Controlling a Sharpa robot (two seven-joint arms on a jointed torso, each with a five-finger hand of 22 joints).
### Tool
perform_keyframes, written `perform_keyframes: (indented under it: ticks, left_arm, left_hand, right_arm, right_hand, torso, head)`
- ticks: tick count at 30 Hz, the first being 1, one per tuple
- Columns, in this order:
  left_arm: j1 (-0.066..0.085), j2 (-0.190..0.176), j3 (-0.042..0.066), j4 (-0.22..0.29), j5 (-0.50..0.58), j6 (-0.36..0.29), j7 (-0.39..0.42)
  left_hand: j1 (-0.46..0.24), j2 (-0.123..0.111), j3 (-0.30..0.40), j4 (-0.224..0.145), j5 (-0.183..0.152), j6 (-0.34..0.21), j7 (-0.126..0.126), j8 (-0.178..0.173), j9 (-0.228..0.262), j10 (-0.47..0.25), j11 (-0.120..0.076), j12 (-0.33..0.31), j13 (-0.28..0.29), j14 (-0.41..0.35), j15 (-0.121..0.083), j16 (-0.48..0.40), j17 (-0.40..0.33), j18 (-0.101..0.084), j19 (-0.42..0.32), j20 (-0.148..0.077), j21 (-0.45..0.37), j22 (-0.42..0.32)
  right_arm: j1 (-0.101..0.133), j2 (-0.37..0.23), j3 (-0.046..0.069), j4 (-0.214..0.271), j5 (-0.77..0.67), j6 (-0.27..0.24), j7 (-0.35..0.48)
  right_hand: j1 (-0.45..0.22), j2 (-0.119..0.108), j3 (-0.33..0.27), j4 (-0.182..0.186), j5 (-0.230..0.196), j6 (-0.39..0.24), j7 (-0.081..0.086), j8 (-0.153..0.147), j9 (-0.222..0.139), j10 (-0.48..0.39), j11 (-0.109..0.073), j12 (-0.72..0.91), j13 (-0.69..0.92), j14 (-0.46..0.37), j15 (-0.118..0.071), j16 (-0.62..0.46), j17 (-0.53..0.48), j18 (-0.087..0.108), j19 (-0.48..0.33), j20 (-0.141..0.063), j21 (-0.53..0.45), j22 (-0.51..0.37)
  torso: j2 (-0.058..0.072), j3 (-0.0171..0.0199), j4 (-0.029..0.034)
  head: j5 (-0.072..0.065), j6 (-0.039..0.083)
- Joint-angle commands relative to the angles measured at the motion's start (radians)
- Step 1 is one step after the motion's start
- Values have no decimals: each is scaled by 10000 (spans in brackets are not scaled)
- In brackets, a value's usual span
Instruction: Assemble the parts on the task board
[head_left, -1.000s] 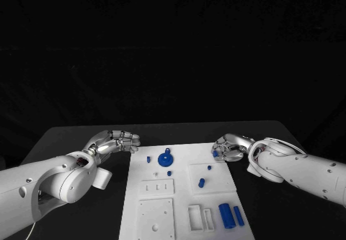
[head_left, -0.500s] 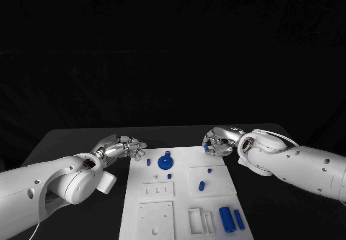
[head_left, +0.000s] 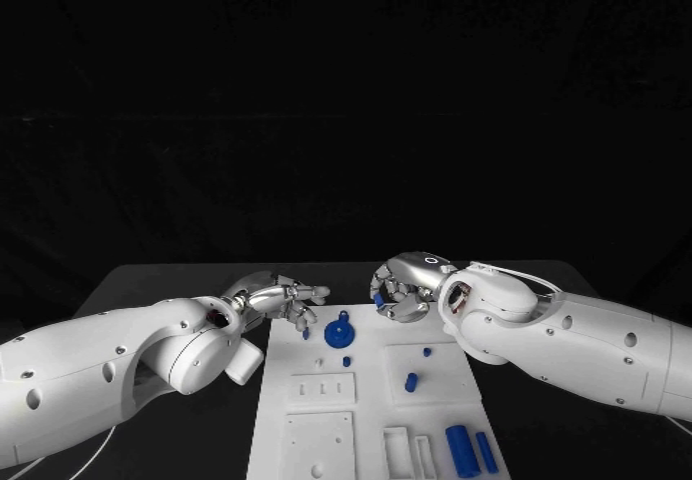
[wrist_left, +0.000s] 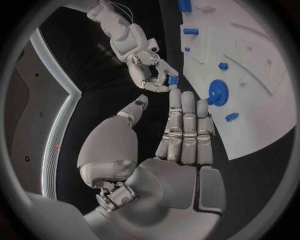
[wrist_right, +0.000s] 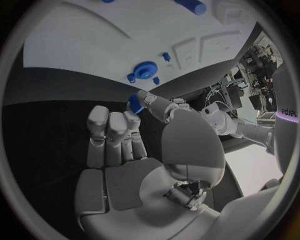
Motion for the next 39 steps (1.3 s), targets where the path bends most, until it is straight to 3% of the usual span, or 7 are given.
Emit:
perform_keyframes:
  ticks: [1,7,11,15,18,25,39]
  left_arm:
    - [23,142,5,-25,-375,6,-840]
    - [23,330,-2,-78,-532,-120,-1138]
    - [22,424,-2,-87,-693,-197,-1245]
    - [22,508,-5,-113,-730,-265,-1327]
    - [21,551,-12,-110,-732,-237,-1359]
    - [21,620,-11,-64,-732,-188,-1307]
    - [20,681,-10,-59,-732,-128,-1247]
  left_hand:
    - [-98,-89,42,205,-59,68,-53,-79,20,40,-36,182,160,21,-107,187,38,48,95,-143,131,218]
    - [-128,-322,144,604,-59,72,-65,-146,50,-71,-53,448,418,-11,-162,411,30,30,110,-222,290,202]
    - [-494,-243,110,1111,-58,69,-61,-183,67,-169,-49,554,534,-56,-166,486,-5,15,63,-238,326,189]
    - [-399,-301,98,1156,-57,66,-58,-200,84,-254,-44,603,598,-106,-166,517,-35,16,15,-247,355,192]
    - [-310,-324,80,1186,-58,73,-50,-209,101,-338,-33,632,645,-161,-153,530,-72,7,-33,-240,374,189]
    - [-220,-309,36,1273,-58,117,-41,-205,138,-486,-17,650,701,-262,-114,521,-151,-8,-131,-211,377,174]
    - [121,49,-206,1144,-57,250,-64,-175,219,-601,-30,720,805,-316,-85,578,-286,-3,-233,-176,430,168]
  right_arm:
    - [10,182,3,148,-478,-136,-503]
    - [10,420,4,340,-367,-122,-466]
    - [10,538,4,400,-362,-156,-471]
    - [9,632,4,503,-388,-174,-527]
    - [9,716,4,521,-404,-139,-551]
    - [8,891,4,494,-405,-46,-557]
    - [6,1046,3,488,-405,99,-528]
  right_hand:
    - [-19,-119,38,40,-43,313,207,51,-10,54,-46,-22,-10,25,-11,17,-10,478,37,-9,55,106]
    - [-60,-207,55,119,-43,337,199,63,1,64,-55,-29,-13,34,-18,16,-10,478,58,-5,57,102]
    - [-175,-294,8,241,-44,352,192,70,10,76,-62,-31,-14,48,-23,22,-6,478,88,2,64,100]
    - [-213,-356,-26,285,-40,356,186,71,14,82,-67,-31,-13,53,-30,24,-4,478,103,-1,66,99]
    - [-218,-369,-33,294,-32,360,184,72,15,84,-69,-32,-13,56,-31,25,-4,478,108,-2,67,99]
    - [-224,-387,-48,304,-20,375,179,76,18,88,-73,-31,-12,63,-33,26,-3,478,115,-3,69,99]
    - [-224,-402,-63,308,-8,396,173,83,20,93,-79,-31,-11,68,-36,28,-2,478,122,-3,70,100]
  torso:
    - [-71,-20,-17]
    - [-119,-35,3]
    - [-97,-29,4]
    - [-101,-35,4]
    - [-85,-16,-15]
    - [-84,-26,-22]
    - [-90,-27,-15]
  head:
    - [91,-20]
    - [223,-45]
    - [286,-42]
    - [342,-46]
    - [395,-47]
    - [415,-54]
    - [419,-41]
